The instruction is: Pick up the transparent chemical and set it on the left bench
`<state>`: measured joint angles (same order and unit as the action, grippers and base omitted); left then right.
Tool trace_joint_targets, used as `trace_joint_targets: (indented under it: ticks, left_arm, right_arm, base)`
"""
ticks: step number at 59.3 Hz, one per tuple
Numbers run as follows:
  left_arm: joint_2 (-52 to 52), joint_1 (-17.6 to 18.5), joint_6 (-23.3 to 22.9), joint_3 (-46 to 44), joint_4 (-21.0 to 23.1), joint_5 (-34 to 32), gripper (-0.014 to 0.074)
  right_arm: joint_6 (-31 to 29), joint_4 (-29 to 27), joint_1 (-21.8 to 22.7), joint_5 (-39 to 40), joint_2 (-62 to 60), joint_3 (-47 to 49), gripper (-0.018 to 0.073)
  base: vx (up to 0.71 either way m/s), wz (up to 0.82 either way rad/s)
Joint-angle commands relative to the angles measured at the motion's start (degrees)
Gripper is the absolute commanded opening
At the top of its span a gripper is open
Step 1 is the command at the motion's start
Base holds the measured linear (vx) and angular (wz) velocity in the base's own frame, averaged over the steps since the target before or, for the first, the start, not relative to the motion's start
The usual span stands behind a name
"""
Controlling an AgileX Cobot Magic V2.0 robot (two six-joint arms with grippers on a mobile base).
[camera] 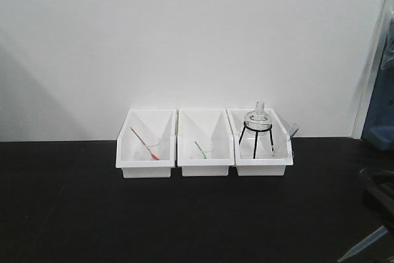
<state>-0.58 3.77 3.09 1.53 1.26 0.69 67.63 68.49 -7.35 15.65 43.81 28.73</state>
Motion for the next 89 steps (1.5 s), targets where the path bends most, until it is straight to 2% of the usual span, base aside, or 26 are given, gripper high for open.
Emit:
trace_joint_targets:
  ticks: [1, 9, 18, 41, 55, 62, 79, 89]
  left_arm:
    - [-1.10, 0.10, -0.45, 0.93, 0.04, -4.49, -0.0004]
    - [-1.10, 0.10, -0.45, 0.93, 0.04, -4.49, -0.0004]
    - [-1.10, 0.10, -0.45, 0.93, 0.04, -4.49, -0.0004]
    - [-1.10, 0.10, -0.45, 0.93, 0.04, -4.49, -0.0004]
    - [-1.10, 0.10, -0.45, 0.93, 0.04, -4.49, -0.0004]
    - [-1.10, 0.10, -0.45, 0.93, 0.04, -4.49, -0.0004]
    - [-1.10, 0.10, -0.45, 0.93, 0.04, -4.49, -0.0004]
    - [-1.10, 0.10, -0.45, 0.93, 0.04, -4.49, -0.0004]
  right_arm:
    - [-0.13, -4.01, 0.13, 9.33, 3.59, 1.75, -0.0003]
    - [-1.54, -7.18, 0.13, 18.82, 12.63, 3.36, -0.0003]
    - [-1.65, -7.30, 0.13, 27.42, 21.31, 7.08, -0.0003]
    - [-2.30, -6.00, 0.07, 39.93, 38.29, 11.55, -0.0003]
    - [-7.37, -6.08, 0.07, 44.23, 44.84, 11.55, 0.0021]
    - [-8.76, -6.32, 0.07, 47.87, 46.30, 11.55, 0.0094]
    - [-9.34, -6.21, 0.07, 48.46, 46.92, 11.55, 0.0393]
    - [-9.34, -6.10, 0.07, 48.46, 46.92, 11.55, 0.0429]
  base:
    - [0.00, 0.00]
    - [0.00, 0.00]
    - [0.00, 0.00]
    - [0.00, 0.00]
    - [0.00, 0.00]
    - [0.00, 0.00]
    - [0.00, 0.00]
    - [0.00, 0.00]
